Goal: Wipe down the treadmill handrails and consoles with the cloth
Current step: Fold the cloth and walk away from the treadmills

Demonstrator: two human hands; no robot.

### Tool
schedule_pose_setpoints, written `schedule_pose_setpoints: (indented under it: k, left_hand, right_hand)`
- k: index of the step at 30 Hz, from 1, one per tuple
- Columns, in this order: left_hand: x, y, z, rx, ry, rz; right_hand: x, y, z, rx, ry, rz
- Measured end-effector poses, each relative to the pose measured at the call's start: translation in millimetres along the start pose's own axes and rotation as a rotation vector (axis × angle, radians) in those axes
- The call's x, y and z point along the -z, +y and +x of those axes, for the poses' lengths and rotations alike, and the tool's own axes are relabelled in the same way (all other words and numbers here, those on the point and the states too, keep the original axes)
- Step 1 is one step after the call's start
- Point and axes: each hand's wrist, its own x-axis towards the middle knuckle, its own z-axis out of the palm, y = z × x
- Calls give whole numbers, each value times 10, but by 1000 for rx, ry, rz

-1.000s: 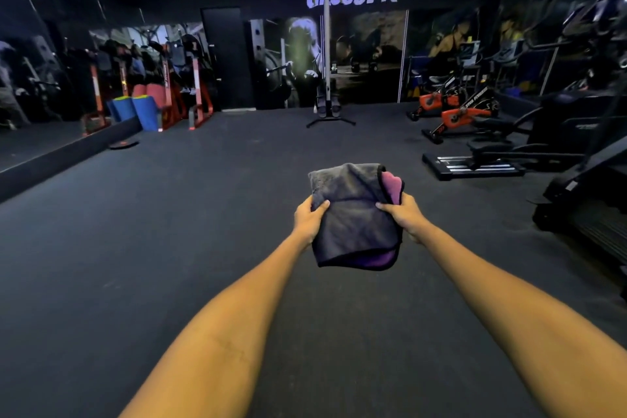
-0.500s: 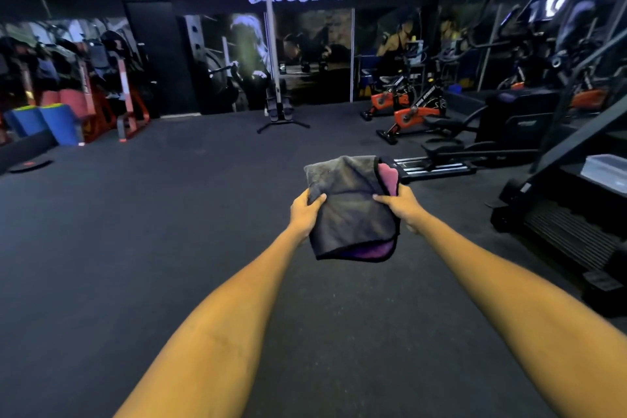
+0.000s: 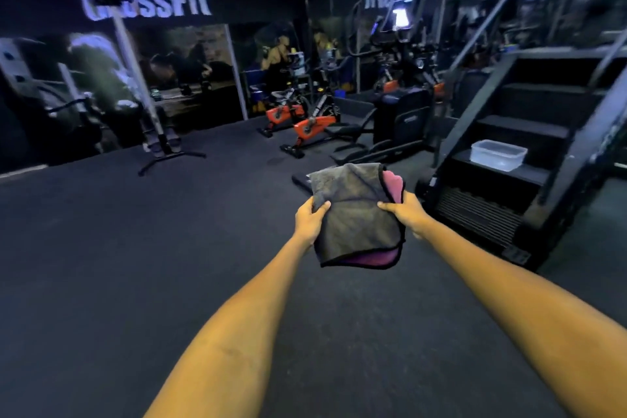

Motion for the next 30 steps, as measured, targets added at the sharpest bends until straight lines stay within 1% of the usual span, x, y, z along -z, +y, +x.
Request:
schedule_pose_setpoints:
  k: [7, 10, 16, 22, 26, 30]
  left_hand:
    - [-776, -371, 1082, 9, -213, -7]
    - [-1096, -523, 1589, 7, -280, 7]
    - [-1744, -417, 2573, -29, -409, -22]
    - [-2436, -475, 3453, -42, -478, -21]
    - [-2900, -590, 3955, -28, -538, -14]
    - [-3341, -755, 4556, -51, -624, 20]
  right_hand:
    - [536, 334, 782, -75, 184, -42]
    - [769, 460, 1189, -110, 217, -47]
    - [1259, 534, 2081, -107, 325, -27]
    - [1770, 551, 2855, -120, 396, -61]
    - [2046, 759, 3310, -159, 462, -33]
    - [2287, 1003, 3790, -194, 511, -29]
